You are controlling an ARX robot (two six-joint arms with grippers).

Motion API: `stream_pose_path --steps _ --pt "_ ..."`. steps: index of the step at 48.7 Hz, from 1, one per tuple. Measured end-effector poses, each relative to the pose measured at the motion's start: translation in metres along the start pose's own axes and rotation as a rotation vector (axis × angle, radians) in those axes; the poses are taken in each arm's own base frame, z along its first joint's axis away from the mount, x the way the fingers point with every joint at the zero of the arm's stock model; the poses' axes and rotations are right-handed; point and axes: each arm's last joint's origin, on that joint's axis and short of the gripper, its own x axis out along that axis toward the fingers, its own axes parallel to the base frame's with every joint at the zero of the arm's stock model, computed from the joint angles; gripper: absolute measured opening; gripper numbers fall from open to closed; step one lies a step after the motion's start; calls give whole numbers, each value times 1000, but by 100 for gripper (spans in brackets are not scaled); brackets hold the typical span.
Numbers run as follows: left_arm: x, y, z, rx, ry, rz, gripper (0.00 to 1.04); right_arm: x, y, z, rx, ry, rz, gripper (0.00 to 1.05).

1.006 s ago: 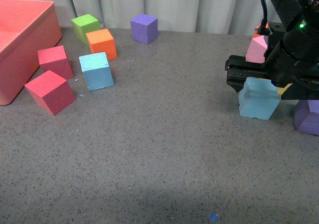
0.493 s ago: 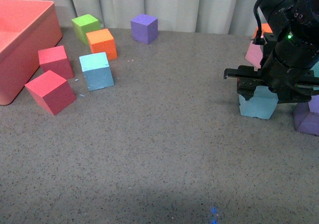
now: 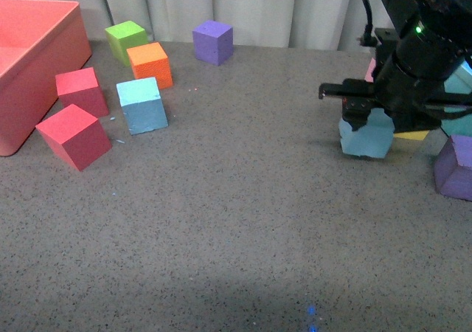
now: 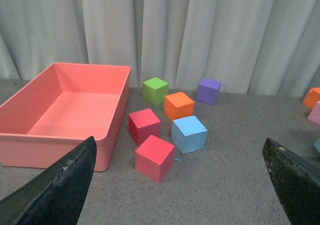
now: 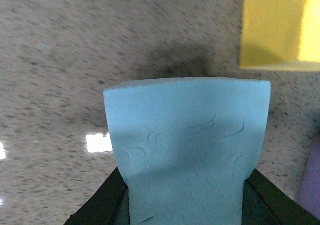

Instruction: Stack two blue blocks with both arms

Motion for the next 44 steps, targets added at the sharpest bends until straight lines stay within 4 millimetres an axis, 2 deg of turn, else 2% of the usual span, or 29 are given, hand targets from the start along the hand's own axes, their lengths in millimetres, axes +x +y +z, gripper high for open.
stream_pose_path --steps 6,12,25,33,44 --pt "0 0 0 0 0 0 98 -12 26 16 -48 -46 54 42" --pt "0 0 0 0 0 0 98 -13 50 24 -92 -56 81 41" --pt "0 0 0 0 0 0 98 10 102 21 -187 0 107 39" --pt "0 0 0 0 0 0 98 12 120 24 -214 5 121 39" --pt "0 0 0 0 0 0 98 16 128 21 -208 38 125 39"
